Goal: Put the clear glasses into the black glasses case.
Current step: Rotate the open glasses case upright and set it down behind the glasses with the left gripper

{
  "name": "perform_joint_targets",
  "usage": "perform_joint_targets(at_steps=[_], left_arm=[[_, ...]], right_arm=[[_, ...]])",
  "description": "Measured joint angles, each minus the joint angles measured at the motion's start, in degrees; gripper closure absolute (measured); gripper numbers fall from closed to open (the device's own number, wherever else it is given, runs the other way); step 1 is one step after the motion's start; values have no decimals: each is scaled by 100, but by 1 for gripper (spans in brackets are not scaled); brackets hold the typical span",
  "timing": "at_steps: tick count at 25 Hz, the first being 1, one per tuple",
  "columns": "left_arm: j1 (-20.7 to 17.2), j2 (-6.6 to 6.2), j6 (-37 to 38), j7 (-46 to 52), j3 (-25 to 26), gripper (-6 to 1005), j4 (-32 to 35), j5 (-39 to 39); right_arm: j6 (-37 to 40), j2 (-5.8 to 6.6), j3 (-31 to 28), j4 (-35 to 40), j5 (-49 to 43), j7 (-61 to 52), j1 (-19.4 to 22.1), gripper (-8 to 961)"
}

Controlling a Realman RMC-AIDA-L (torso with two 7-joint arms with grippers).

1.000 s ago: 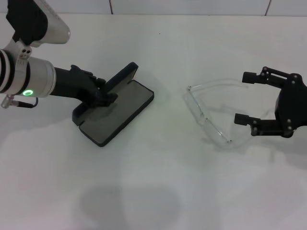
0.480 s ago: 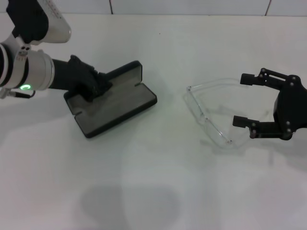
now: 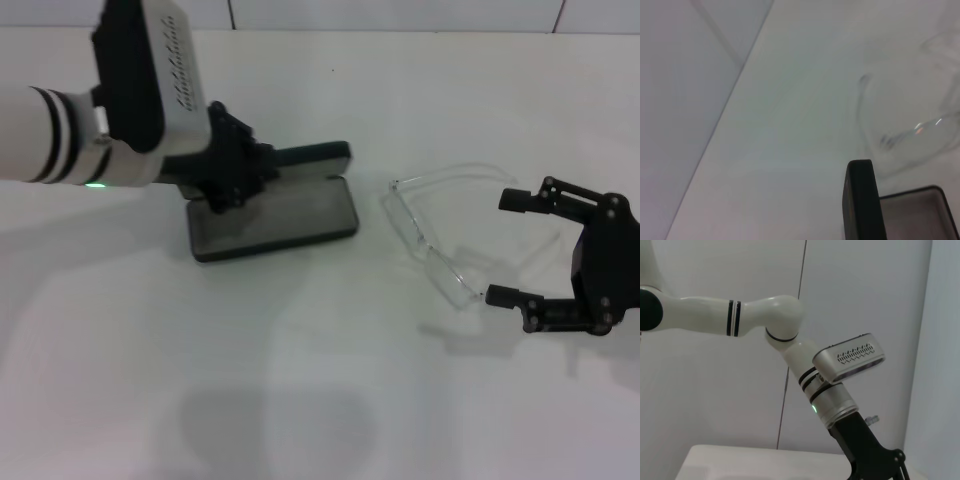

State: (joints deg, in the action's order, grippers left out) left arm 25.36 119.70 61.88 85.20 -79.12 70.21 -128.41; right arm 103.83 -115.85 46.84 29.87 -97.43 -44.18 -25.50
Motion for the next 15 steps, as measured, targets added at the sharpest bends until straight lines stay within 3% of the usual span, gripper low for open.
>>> perform_joint_targets(at_steps=[7, 15], left_arm=[[176, 1, 132, -195, -377, 793, 59, 221], [236, 16, 206, -173, -447, 785, 37, 225]], right_arm=[[8, 16, -28, -187, 14, 277, 106, 82], [36, 21, -23, -177, 15, 337, 165, 82]])
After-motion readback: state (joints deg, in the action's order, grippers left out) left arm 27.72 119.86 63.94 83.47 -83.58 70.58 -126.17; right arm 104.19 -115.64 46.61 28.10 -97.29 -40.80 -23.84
